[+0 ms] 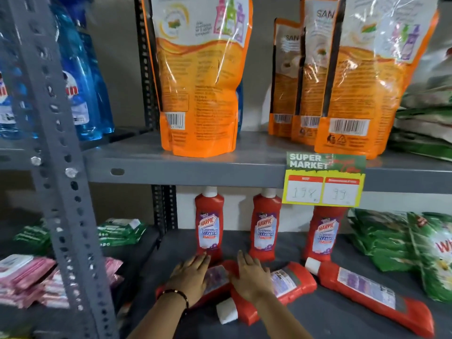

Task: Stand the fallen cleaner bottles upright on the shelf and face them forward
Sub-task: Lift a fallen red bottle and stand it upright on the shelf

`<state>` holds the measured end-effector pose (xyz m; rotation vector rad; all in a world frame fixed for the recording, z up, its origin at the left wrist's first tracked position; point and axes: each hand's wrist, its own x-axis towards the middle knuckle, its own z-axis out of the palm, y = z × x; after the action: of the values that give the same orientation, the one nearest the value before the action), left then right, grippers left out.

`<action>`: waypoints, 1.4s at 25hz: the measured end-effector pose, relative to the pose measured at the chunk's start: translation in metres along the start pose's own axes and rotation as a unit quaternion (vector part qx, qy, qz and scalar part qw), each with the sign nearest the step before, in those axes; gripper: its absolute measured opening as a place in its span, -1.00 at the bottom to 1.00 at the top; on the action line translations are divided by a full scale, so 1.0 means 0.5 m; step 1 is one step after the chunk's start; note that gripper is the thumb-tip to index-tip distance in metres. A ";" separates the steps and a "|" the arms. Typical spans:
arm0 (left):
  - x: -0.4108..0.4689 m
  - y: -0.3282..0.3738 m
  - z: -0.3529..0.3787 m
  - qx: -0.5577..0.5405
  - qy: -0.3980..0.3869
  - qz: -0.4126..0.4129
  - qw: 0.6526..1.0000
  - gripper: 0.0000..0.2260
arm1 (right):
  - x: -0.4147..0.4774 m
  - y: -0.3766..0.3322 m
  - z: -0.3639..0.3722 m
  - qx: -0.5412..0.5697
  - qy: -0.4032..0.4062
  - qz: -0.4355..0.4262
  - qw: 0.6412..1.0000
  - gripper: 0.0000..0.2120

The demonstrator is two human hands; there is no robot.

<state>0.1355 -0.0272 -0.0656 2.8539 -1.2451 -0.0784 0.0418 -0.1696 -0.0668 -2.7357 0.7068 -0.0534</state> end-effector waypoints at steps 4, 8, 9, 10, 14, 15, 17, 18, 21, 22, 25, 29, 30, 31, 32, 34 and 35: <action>0.016 0.008 0.013 -0.016 -0.018 -0.009 1.000 -0.51 | 0.008 -0.005 0.026 0.000 0.010 0.040 0.999 -0.31; 0.028 -0.009 0.013 -0.053 -0.087 -0.074 0.992 -0.59 | 0.016 -0.018 0.041 0.041 -0.013 0.078 0.996 -0.22; 0.029 -0.013 0.008 -0.086 -0.103 -0.084 0.987 -0.62 | 0.020 -0.023 0.037 0.065 -0.020 0.089 0.994 -0.21; 0.033 -0.016 0.001 -0.120 -0.125 -0.088 0.981 -0.63 | 0.027 -0.026 0.033 0.097 -0.023 0.099 0.990 -0.21; 0.046 -0.051 -0.025 -0.146 -0.219 -0.099 0.960 -0.42 | 0.044 -0.029 0.027 0.198 -0.014 0.146 0.969 -0.22; 0.049 -0.059 -0.030 -0.139 -0.231 -0.101 0.958 -0.41 | 0.047 -0.027 0.028 0.207 -0.011 0.155 0.966 -0.23; 0.053 -0.067 -0.034 -0.136 -0.231 -0.097 0.958 -0.49 | 0.052 -0.027 0.029 0.231 -0.017 0.182 0.956 -0.22; 0.052 -0.066 -0.032 -0.147 -0.219 -0.096 0.960 -0.53 | 0.059 -0.027 0.033 0.257 -0.020 0.201 0.945 -0.22; 0.052 -0.057 -0.023 -0.199 -0.173 -0.109 0.959 -0.49 | 0.076 -0.028 0.033 0.380 0.008 0.242 0.893 -0.29; 0.052 -0.057 -0.020 -0.221 -0.157 -0.112 0.956 -0.45 | 0.079 -0.028 0.027 0.432 0.029 0.247 0.867 -0.32; 0.037 -0.060 -0.034 -0.259 -0.118 -0.116 0.952 -0.36 | 0.074 -0.027 -0.002 0.586 0.077 0.234 0.772 -0.39; 0.021 -0.065 -0.055 -0.300 -0.058 -0.115 0.945 -0.27 | 0.055 -0.050 -0.047 0.704 0.093 0.099 0.698 -0.47; 0.015 -0.064 -0.059 -0.332 -0.038 -0.119 0.935 -0.29 | 0.049 -0.059 -0.065 0.706 0.086 0.062 0.700 -0.40; 0.009 -0.061 -0.063 -0.370 -0.013 -0.121 0.921 -0.34 | 0.044 -0.066 -0.084 0.696 0.080 0.026 0.713 -0.35; 0.002 -0.057 -0.065 -0.409 0.018 -0.118 0.905 -0.41 | 0.037 -0.074 -0.105 0.681 0.077 -0.015 0.728 -0.32; -0.006 -0.048 -0.067 -0.482 0.062 -0.109 0.867 -0.50 | 0.027 -0.091 -0.147 0.629 0.081 -0.090 0.768 -0.29; -0.006 -0.044 -0.064 -0.514 0.075 -0.108 0.848 -0.48 | 0.023 -0.101 -0.164 0.594 0.084 -0.124 0.791 -0.29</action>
<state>0.1514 -0.0097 -0.0346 1.9612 -0.5448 -0.3835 0.0663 -0.1573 0.0264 -1.5602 0.1771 -0.5879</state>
